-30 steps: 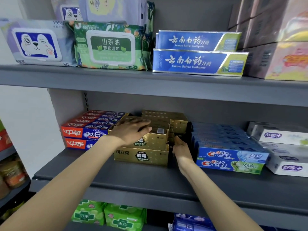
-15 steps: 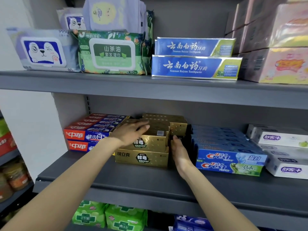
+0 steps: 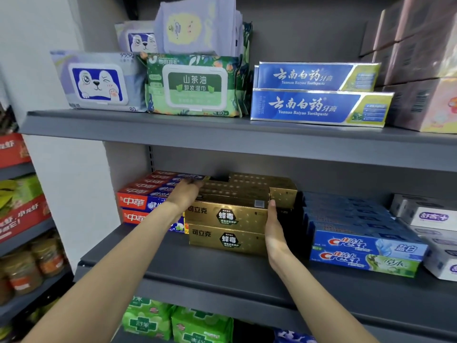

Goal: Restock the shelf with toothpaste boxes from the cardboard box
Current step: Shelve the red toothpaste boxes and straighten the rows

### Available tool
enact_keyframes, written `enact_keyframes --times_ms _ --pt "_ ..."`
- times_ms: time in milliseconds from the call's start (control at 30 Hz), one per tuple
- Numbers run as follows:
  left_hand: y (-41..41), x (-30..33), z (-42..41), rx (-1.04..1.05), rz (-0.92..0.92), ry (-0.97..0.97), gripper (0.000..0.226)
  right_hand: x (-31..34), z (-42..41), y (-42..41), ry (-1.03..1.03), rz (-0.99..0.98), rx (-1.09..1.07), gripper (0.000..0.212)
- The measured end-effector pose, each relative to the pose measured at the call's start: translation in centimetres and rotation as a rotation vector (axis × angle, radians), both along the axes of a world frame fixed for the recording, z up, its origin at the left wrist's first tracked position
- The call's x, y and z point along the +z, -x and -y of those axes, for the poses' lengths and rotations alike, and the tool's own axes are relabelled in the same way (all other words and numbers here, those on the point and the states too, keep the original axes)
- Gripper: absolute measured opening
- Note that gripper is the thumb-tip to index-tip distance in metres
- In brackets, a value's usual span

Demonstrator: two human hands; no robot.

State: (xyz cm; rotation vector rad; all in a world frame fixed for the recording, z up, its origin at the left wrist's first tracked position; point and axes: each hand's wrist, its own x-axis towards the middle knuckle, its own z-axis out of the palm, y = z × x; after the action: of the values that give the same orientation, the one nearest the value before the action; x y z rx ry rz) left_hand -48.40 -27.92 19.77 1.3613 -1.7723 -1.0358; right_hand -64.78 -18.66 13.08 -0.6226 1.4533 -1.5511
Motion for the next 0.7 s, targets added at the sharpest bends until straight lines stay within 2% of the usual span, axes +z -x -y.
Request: enact_keyframes --times_ms 200,300,400,433,533,700 --pt "-1.1 0.4 0.3 -0.027 -0.083 -0.104 0.038 0.5 -0.3 1.0 0.020 -0.015 -0.004 0.061" --pt "-1.7 1.3 0.9 0.054 -0.135 -0.144 0.043 1.0 0.1 1.1 0.066 -0.021 -0.025 0.060" --pt "-1.7 1.8 0.7 -0.087 -0.266 -0.182 0.052 0.8 0.7 0.2 0.025 -0.031 -0.019 0.086" --pt "-1.7 1.7 0.8 -0.131 -0.289 -0.181 0.055 0.7 0.9 0.1 0.018 -0.023 -0.031 0.086" --pt "-1.0 1.2 1.0 -0.173 -0.256 -0.164 0.060 0.7 1.0 -0.2 0.014 -0.003 -0.066 0.075" --pt "-0.8 0.9 1.3 -0.194 -0.197 -0.167 0.062 0.8 0.7 0.0 0.007 -0.016 -0.072 0.074"
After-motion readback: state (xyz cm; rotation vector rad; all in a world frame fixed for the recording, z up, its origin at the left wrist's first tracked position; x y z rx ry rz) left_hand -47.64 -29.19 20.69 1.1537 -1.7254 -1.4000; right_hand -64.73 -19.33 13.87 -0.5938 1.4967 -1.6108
